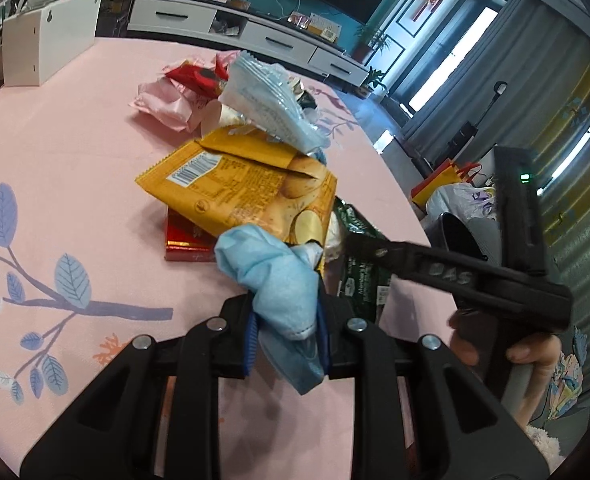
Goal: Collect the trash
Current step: 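Lift the blue mask with the left tool while the right tool carries the green bag to the bin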
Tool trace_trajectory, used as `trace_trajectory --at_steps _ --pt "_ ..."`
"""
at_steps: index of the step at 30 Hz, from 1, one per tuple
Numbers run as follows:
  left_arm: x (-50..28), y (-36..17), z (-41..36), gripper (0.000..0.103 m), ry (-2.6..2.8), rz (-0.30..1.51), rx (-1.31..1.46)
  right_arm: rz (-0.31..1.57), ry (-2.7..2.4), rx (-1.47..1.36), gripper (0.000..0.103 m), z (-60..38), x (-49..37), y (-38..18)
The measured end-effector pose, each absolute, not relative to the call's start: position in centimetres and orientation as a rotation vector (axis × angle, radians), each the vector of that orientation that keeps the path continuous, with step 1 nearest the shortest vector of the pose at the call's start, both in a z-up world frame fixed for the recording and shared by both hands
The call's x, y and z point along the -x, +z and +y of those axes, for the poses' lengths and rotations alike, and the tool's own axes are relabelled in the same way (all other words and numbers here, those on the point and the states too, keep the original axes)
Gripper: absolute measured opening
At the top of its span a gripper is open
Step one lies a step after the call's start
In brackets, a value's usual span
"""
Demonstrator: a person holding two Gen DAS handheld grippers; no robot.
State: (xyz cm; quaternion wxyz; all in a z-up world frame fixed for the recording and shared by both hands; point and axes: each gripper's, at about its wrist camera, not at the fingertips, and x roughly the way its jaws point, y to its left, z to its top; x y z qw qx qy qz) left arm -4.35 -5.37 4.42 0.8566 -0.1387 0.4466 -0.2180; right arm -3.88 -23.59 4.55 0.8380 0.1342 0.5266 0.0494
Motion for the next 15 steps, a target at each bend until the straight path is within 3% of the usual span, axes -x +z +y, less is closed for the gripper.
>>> trace_trajectory --at_steps 3,5,7,15 --pt "4.9 4.7 -5.1 0.024 -0.463 0.933 0.297 1.111 0.088 -0.267 0.083 -23.4 3.8 4.1" --pt "5.1 4.9 -5.0 0.024 -0.462 0.927 0.3 1.105 0.087 -0.251 0.068 -23.2 3.8 4.2" --pt "5.4 5.2 -4.9 0.024 -0.463 0.915 0.305 1.094 0.091 -0.249 0.061 -23.3 3.8 4.4" --pt "6.5 7.5 -4.2 0.024 -0.479 0.843 0.315 0.98 0.093 -0.232 0.059 -24.0 5.1 7.4"
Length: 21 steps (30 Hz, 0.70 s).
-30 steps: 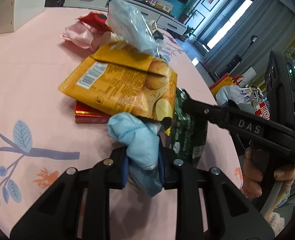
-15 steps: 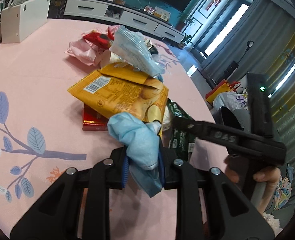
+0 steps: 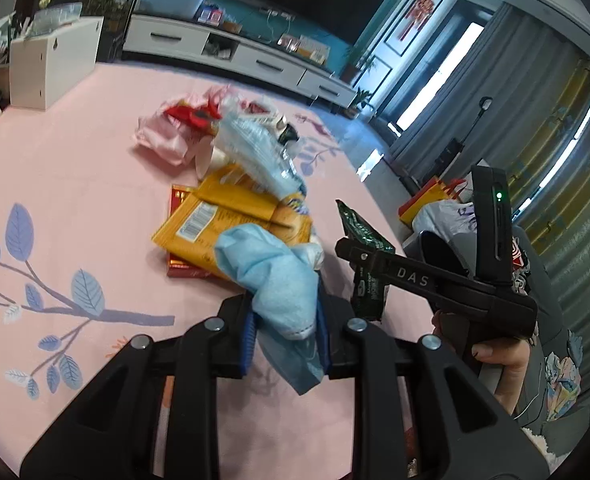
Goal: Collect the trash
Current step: 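Lift the blue mask with the left tool while the right tool carries the green bag to the bin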
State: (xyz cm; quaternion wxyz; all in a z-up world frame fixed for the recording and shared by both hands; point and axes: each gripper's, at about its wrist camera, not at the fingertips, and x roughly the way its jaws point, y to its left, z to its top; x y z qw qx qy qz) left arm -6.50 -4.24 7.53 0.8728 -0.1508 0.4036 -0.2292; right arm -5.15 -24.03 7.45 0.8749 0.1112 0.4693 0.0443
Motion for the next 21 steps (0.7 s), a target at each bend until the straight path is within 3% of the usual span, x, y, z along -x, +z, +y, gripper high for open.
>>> trace_trajectory --at_steps 21 --pt "7.2 8.7 -4.0 0.026 -0.478 0.781 0.329 0.828 0.111 -0.246 0.059 -25.3 6.9 11.8"
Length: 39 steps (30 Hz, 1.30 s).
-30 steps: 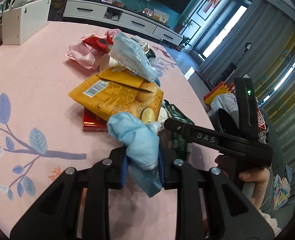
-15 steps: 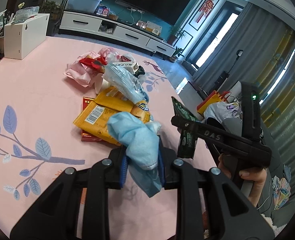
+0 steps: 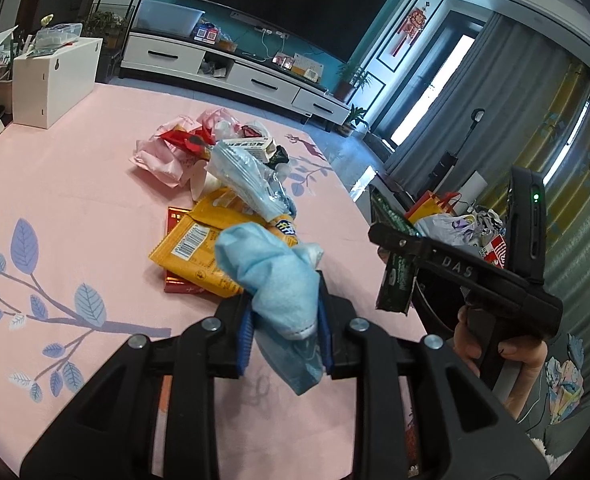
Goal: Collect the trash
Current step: 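Lift the blue mask with the left tool while the right tool carries the green bag to the bin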
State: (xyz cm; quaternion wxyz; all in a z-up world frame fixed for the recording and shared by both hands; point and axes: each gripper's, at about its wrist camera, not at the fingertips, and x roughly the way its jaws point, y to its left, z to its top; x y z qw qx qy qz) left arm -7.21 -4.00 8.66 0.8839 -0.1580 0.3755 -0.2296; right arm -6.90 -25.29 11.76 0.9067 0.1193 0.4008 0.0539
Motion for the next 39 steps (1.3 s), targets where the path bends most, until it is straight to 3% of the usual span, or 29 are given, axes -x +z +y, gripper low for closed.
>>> trace_trajectory --at_steps 12,20,39 --pt "6.7 10.9 -7.0 0.026 -0.455 0.757 0.301 0.689 0.066 -0.35 0.059 -30.6 9.1 15.5" --pt "5.7 11.1 -14.2 0.026 -0.509 0.764 0.189 0.626 -0.079 -0.384 0.059 -37.0 11.0 16.9" --pt "3.9 8.7 -33.1 0.026 -0.716 0.828 0.018 0.695 -0.451 -0.567 0.059 -51.3 14.4 11.7"
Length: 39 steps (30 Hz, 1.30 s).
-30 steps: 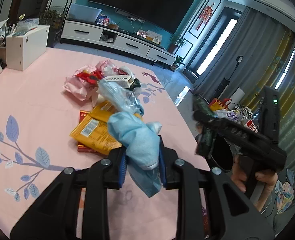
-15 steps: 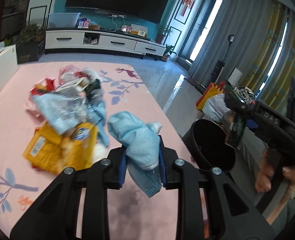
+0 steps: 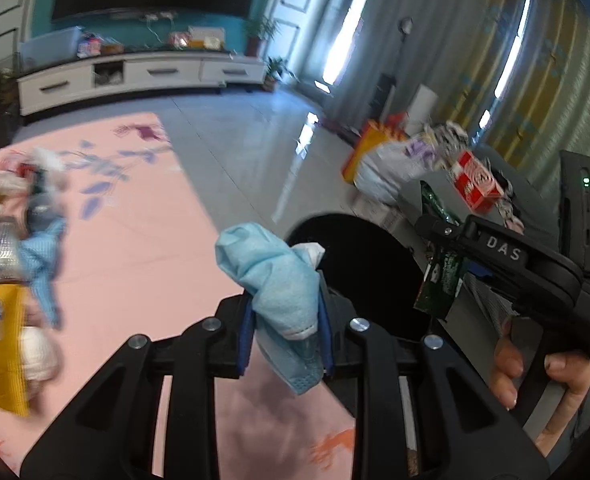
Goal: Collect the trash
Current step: 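Open both tools over the black bin, dropping the mask and green bag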
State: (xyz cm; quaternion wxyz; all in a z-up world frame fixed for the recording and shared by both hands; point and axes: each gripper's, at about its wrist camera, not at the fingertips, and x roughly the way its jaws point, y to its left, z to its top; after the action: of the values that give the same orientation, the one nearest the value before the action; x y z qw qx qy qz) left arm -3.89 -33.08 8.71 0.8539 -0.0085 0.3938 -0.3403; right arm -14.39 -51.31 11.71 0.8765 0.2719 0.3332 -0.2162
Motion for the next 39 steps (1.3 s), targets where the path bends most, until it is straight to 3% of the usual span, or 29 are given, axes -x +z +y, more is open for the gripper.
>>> trace_trajectory --at_steps 19,25,27,30,32,39 --pt "2.6 3.1 -44.3 0.026 -0.879 0.978 -0.084 0.762 -0.552 -0.759 0.059 -56.4 15.2 7.6" --pt "2.9 2.7 -45.0 0.054 -0.908 0.986 -0.074 0.777 -0.578 -0.777 0.06 -57.0 15.3 7.1" --pt "3.0 2.9 -44.8 0.069 -0.907 0.971 -0.071 0.786 -0.573 -0.784 0.067 -57.0 15.1 6.9" --pt "3.3 3.5 -44.4 0.081 -0.907 0.953 -0.068 0.77 -0.555 -0.787 0.076 -56.7 15.1 7.3" --pt "3.4 3.9 -43.6 0.086 -0.899 0.94 -0.052 0.757 -0.564 -0.781 0.084 -56.5 15.2 7.7" --pt "3.4 6.0 -38.7 0.099 -0.831 0.891 0.01 0.737 -0.55 -0.72 0.094 -54.5 14.9 9.5"
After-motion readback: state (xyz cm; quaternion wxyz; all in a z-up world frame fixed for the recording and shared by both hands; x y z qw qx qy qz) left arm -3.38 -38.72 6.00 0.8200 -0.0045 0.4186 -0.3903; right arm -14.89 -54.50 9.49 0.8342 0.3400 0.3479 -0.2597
